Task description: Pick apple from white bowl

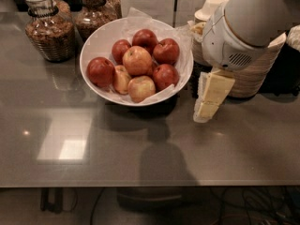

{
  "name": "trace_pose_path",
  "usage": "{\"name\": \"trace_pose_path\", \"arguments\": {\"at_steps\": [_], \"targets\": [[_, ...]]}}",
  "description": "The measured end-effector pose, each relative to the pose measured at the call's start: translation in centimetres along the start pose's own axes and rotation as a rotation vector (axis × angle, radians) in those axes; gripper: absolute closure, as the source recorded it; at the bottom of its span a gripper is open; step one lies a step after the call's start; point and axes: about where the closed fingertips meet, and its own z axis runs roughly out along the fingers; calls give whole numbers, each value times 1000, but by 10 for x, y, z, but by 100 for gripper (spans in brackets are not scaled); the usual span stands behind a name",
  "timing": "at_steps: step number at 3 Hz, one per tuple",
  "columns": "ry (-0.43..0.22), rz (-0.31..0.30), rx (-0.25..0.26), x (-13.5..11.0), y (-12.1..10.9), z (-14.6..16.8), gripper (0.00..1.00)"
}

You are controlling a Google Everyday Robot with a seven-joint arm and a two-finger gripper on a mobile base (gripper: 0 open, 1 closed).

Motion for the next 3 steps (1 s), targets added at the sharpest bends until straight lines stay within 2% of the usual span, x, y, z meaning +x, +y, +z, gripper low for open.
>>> {"name": "trace_pose_path", "arguments": {"at_steps": [1,2,3], "targets": [[-69,-39,41,-25,-20,9,0],[-147,-78,61,-50,-45,21,0],[-195,-102,35,-71,-60,41,0]]}}
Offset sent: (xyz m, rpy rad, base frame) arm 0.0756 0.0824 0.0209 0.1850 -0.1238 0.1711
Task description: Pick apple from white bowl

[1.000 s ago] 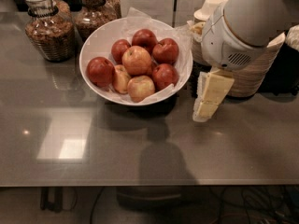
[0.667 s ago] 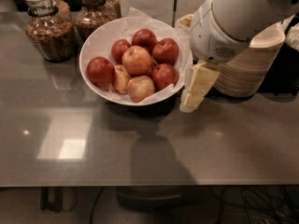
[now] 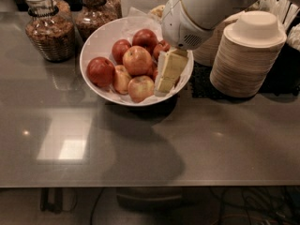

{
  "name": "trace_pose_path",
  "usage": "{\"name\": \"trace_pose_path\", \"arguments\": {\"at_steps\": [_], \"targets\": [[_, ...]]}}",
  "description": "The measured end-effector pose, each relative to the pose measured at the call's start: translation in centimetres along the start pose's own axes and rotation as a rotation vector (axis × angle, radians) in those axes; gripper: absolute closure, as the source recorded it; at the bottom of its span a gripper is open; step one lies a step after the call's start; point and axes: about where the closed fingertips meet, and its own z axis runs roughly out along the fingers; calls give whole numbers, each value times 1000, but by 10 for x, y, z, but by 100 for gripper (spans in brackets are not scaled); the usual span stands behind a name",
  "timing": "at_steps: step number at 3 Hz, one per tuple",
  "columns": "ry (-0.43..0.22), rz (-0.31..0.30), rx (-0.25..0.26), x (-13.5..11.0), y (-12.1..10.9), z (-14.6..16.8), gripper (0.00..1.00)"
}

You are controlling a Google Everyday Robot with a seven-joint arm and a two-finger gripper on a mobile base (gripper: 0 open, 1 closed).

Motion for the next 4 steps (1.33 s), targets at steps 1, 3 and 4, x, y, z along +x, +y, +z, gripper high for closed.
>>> {"name": "trace_pose_path", "arguments": {"at_steps": [1,3,4], "targets": [[-30,-11,-40,-11,-11,23,0],[-49,-8,-103,-14,-26,62,0],[-46,9,-106,-7,-34,70,0]]}}
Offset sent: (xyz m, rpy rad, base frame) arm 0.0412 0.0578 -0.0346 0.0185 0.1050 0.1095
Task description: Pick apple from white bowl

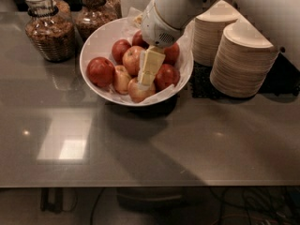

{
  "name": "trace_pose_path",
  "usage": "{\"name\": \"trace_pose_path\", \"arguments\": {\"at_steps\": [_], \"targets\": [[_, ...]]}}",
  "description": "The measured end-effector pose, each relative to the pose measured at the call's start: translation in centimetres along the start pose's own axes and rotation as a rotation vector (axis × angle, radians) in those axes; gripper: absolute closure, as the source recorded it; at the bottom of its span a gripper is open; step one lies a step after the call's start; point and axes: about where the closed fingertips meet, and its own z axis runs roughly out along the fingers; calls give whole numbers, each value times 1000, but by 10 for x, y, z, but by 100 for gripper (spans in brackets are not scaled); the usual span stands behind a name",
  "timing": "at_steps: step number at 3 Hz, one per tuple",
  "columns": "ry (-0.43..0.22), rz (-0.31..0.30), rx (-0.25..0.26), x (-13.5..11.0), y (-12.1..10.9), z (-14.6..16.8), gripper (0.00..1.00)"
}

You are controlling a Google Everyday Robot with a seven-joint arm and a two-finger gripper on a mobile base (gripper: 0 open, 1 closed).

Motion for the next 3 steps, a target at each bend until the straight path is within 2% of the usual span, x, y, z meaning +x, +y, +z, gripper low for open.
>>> {"name": "trace_pose_path", "arguments": {"at_steps": [2,3], "targets": [[1,33,-2,19,-13,5,0],[-8,44,-20,23,-12,12,0]]}}
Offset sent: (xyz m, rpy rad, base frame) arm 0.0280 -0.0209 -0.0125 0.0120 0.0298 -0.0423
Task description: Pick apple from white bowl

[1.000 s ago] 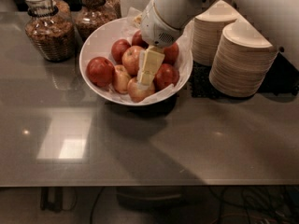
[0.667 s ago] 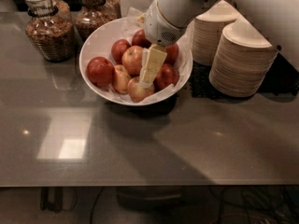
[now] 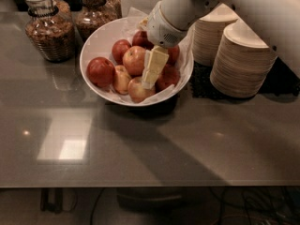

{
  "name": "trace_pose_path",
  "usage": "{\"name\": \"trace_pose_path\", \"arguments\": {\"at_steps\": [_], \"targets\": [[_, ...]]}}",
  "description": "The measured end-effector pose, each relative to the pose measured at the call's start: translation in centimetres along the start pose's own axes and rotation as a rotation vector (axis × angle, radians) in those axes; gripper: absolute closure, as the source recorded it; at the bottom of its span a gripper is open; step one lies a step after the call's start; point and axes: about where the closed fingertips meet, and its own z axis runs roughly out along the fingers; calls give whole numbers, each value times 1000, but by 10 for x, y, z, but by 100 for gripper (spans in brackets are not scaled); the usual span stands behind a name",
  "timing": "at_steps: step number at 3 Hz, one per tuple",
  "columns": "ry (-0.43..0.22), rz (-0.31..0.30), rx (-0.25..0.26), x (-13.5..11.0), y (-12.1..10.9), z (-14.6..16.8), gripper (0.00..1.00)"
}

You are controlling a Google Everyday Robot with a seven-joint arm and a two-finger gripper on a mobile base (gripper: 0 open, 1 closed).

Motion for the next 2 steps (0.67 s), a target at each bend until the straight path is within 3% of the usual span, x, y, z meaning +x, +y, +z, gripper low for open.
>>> {"name": "trace_pose_path", "arguments": {"at_steps": [2], "targets": [[0,0,0,0,0,0,42]]}}
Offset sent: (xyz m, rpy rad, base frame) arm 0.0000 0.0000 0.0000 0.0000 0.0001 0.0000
